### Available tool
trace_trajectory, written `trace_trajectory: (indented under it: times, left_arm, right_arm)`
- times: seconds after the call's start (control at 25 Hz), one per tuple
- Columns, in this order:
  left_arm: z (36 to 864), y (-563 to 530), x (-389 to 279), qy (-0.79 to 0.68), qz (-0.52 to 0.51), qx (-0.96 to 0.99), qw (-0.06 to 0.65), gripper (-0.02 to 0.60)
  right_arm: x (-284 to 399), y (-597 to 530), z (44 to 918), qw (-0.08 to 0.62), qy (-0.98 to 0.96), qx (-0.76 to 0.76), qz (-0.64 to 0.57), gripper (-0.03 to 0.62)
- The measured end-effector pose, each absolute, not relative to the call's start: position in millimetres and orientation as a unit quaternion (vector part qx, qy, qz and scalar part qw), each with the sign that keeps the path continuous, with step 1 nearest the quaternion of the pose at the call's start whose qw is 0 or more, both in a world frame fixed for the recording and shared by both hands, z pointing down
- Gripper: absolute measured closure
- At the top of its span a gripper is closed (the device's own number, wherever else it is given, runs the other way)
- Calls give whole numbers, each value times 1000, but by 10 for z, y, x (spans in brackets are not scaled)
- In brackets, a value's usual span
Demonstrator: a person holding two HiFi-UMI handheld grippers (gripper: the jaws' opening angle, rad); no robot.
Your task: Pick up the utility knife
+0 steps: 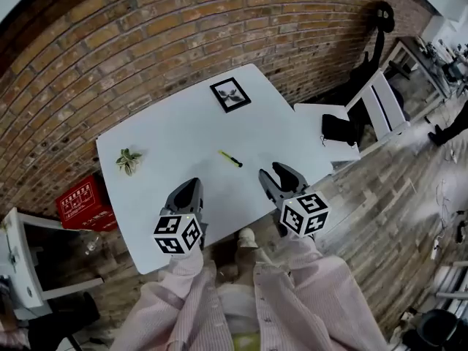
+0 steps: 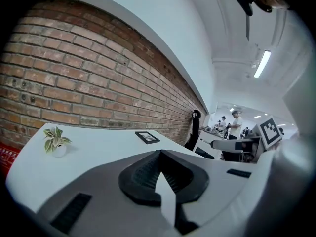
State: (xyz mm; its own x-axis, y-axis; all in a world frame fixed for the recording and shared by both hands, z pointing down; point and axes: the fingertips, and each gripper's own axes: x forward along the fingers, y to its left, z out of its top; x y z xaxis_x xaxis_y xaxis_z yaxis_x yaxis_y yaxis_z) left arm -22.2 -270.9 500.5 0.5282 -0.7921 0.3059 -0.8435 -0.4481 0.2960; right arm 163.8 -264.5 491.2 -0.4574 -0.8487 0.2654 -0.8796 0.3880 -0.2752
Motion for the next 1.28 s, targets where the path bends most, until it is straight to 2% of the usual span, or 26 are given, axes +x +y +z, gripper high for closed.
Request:
trace_trajectory:
  times: [0.4, 1.28]
  left_arm:
    - [5393, -2997, -80, -514, 76, 815, 255, 589]
    - [5918, -3219, -127, -529, 98, 776, 328, 589]
  right_arm:
    - [1487, -3192, 5244, 103, -868, 440, 204, 434]
    - [966, -3628, 6042, 243, -882, 340, 216, 434]
